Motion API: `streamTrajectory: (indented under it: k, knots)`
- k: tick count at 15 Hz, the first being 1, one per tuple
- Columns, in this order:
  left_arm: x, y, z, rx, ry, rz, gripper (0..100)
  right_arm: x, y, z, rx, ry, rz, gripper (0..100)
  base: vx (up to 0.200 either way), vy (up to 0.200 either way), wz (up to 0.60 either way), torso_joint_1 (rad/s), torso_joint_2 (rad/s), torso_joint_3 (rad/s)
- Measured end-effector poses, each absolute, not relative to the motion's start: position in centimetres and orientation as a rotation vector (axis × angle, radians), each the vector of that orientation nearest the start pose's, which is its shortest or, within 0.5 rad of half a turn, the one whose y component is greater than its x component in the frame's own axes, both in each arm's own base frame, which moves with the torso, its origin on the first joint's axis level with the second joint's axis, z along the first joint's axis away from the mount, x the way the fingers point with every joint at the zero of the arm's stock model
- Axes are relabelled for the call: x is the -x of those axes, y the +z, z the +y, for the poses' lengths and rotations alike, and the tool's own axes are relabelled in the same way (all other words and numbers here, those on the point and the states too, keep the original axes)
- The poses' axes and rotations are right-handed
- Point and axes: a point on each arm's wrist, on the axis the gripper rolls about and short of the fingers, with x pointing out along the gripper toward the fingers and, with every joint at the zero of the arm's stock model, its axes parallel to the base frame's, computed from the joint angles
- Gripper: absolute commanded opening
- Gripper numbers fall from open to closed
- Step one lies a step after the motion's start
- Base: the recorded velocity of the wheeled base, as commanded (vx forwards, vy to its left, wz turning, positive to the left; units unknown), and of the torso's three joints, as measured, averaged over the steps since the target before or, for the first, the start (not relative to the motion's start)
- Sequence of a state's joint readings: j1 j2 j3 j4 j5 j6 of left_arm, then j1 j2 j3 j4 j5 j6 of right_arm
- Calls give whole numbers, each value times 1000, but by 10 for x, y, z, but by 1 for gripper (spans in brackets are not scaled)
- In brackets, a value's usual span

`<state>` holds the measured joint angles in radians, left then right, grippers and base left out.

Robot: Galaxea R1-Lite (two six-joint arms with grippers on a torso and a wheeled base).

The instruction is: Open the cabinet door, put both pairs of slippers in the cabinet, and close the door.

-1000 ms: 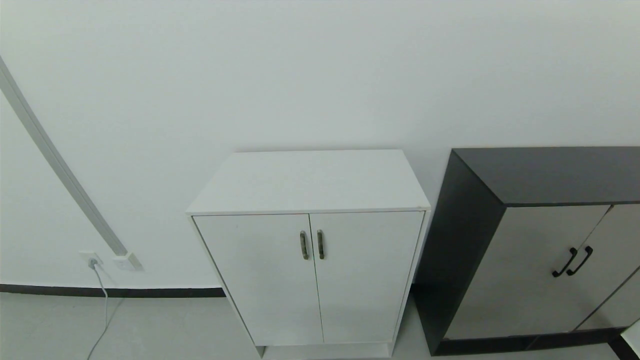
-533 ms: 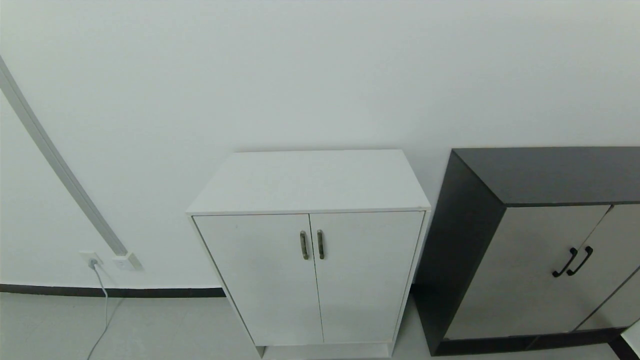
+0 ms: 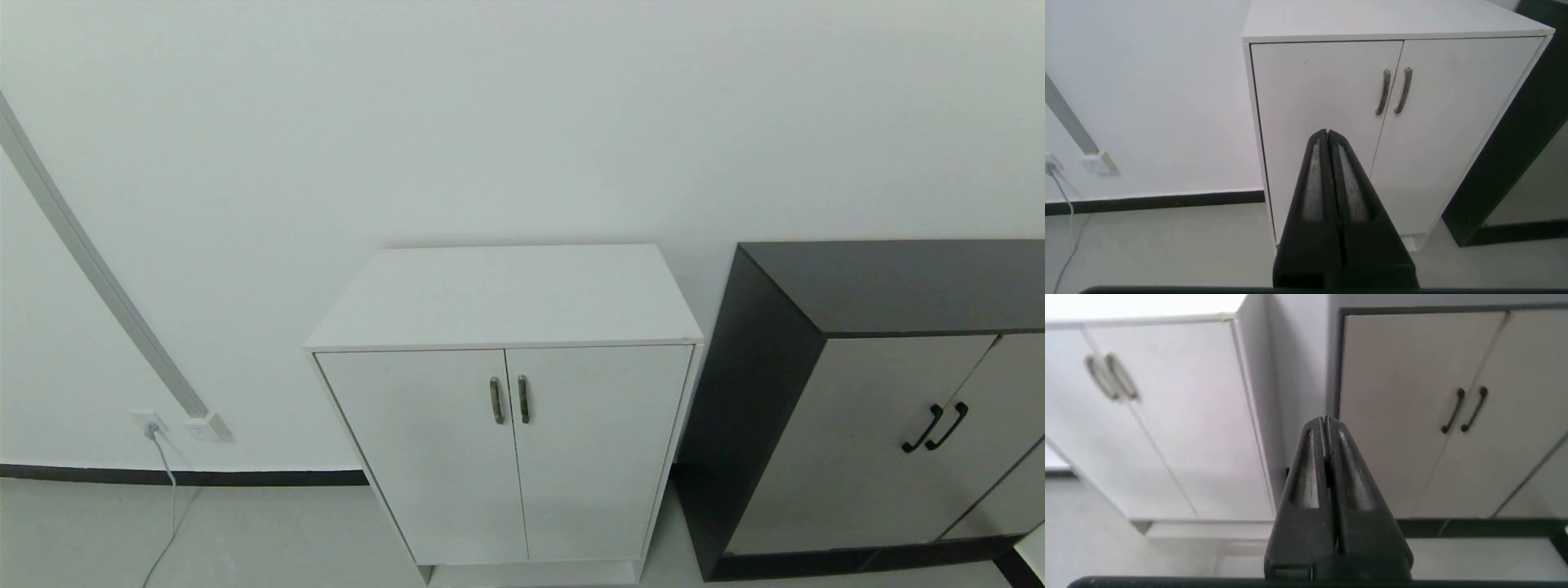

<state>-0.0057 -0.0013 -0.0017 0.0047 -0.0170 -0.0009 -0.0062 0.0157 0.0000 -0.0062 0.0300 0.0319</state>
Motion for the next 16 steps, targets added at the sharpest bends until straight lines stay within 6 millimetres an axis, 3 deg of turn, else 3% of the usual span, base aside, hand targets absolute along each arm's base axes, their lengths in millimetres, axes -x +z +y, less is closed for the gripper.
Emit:
streamTrajectory:
  k: [16]
  knots:
    - [23, 75, 0, 4, -11, 2, 0, 23, 77, -1, -70, -41, -13, 0, 0, 0, 0, 0, 0, 0]
